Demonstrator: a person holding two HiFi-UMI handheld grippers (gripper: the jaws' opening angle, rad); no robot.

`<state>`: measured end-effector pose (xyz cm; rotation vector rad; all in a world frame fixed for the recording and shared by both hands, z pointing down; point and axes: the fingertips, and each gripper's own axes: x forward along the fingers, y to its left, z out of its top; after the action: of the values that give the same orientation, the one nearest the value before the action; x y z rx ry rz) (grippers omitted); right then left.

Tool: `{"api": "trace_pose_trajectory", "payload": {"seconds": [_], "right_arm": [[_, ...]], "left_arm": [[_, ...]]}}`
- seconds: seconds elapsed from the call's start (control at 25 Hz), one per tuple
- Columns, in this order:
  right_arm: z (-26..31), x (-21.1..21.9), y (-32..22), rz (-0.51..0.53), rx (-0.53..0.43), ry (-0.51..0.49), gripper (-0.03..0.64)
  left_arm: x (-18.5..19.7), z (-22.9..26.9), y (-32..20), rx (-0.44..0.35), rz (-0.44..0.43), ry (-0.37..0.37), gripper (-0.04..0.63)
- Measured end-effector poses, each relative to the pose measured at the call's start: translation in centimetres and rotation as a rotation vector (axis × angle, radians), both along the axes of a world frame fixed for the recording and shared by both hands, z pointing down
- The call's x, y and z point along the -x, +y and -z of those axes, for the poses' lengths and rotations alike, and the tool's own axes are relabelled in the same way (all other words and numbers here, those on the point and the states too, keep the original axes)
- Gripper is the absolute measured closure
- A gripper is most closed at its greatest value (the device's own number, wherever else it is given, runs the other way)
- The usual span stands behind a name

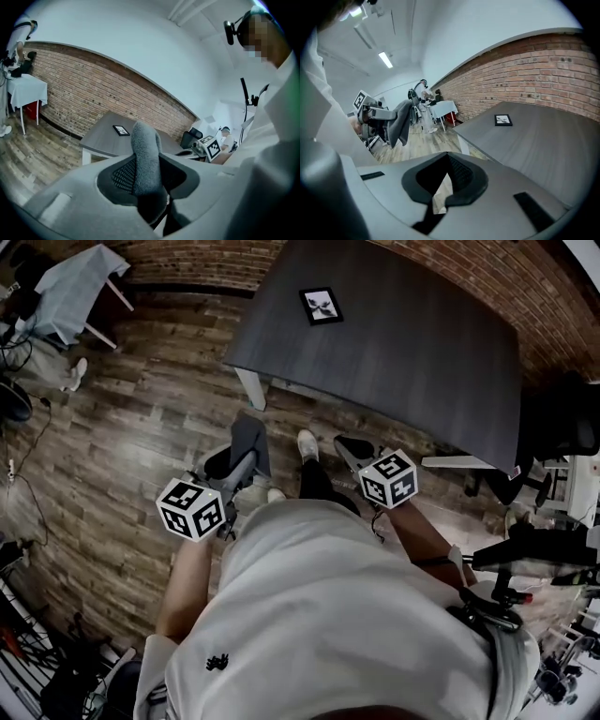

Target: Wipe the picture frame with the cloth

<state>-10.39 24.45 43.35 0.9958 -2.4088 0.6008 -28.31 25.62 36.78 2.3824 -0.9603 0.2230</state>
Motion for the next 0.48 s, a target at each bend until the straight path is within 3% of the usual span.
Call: {"api": "trace_pose_trajectory", "payload": {"seconds": [0.24, 0.48], "right_arm": [[1.2, 1.7, 0.1, 0.024, -0.018, 0.004, 0.609], [1.7, 4.1, 0.4, 0.131, -0.042, 0.034, 0.609]], "left_arm": [[0.0, 0.1, -0.7, 0.004, -0.040, 0.002, 0.466], [1.1, 0.0, 0.4, 0.003, 0.024, 0.015, 0.466]]}}
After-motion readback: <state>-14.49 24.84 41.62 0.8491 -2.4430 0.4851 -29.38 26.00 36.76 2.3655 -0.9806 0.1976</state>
